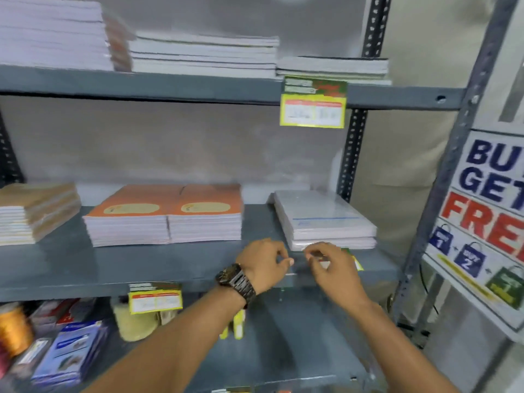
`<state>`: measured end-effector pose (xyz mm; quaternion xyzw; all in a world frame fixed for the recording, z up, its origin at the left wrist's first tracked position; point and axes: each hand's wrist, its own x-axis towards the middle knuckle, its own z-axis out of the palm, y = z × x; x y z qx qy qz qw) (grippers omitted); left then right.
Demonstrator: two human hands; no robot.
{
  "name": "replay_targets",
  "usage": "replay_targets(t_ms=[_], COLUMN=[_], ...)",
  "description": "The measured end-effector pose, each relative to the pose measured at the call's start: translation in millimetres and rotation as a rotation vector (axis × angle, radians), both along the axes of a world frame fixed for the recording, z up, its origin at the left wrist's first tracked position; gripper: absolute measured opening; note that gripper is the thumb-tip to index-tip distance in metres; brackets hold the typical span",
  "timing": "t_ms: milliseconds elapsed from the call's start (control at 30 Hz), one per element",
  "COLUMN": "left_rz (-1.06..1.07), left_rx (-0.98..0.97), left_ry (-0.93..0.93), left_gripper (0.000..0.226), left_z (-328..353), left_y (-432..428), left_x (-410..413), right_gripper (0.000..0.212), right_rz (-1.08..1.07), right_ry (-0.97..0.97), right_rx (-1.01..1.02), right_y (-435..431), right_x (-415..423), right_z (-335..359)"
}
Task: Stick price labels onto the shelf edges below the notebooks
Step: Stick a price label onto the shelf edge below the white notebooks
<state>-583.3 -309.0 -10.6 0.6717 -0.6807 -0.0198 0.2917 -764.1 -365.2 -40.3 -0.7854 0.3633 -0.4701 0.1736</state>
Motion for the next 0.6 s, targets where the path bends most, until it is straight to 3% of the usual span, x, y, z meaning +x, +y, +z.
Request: replay_targets(t_ms=[133, 267, 433, 533, 600], left_rz=[0.098, 0.178, 0.184, 0.149, 0.079], left_rx=[0.106, 0.121, 0.119, 0.101, 0.126], left_ry=[0.023, 0.182, 0.448, 0.659, 0.666], left_gripper=[0.038, 0.039, 0.042, 0.038, 0.03], left_z=[-7.7, -14.2, -16.6, -11.6, -8.9], left_y=[-47.6, -69.1, -77.3, -79.4, -78.5], left_x=[-53.1, -74.2, -84.4, -82.8, -80.7], right_gripper=[0.015, 0.021, 0.034, 0.043, 0.041], right_rz=[-0.198, -0.323, -0.282, -0.18, -0.046], right_ry=[0.098, 0.143, 0.138, 0.016, -0.11], right_rx=[0.156, 0.24, 0.336, 0.467, 0.567], right_y=[-53.2, -78.5, -82.4, -84.0, -81.6], right_x=[-51.5, -70.5, -66.9, -70.7, -76.3], right_z=[0.9, -4.0, 2.7, 12.6, 21.5])
